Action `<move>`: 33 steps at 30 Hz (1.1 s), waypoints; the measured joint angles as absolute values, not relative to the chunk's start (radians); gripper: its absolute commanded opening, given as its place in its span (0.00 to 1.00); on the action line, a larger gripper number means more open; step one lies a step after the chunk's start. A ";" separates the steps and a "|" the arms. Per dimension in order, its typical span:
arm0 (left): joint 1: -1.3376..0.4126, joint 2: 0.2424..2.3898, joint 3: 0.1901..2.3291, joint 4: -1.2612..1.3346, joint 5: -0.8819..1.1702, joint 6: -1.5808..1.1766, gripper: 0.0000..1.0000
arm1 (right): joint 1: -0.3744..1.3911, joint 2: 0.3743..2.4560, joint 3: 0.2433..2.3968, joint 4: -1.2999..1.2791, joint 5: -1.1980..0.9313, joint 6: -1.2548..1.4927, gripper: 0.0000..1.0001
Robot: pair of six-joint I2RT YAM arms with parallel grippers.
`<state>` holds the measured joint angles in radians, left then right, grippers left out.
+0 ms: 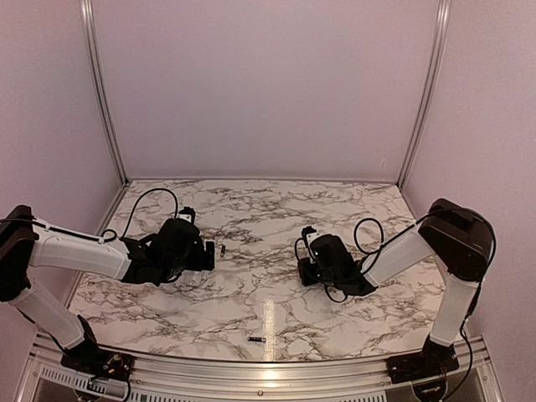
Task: Unload the batteries from the remote control
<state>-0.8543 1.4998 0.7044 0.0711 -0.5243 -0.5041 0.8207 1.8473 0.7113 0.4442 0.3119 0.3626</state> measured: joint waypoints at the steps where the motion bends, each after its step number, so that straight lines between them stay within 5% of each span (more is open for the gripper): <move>1: -0.854 1.500 0.704 0.071 -0.524 -0.504 0.99 | 0.821 1.847 0.712 0.444 0.311 0.362 0.38; 10: -0.853 1.499 0.703 0.071 -0.527 -0.487 0.99 | 0.821 1.798 0.720 0.381 0.297 0.334 0.66; 16: -0.843 1.481 0.699 0.070 -0.546 -0.468 0.99 | 0.821 1.740 0.758 0.339 0.302 0.298 0.97; 33: -0.718 1.279 0.646 0.125 -0.722 -0.376 0.99 | 0.683 1.434 0.768 0.284 0.340 0.190 0.99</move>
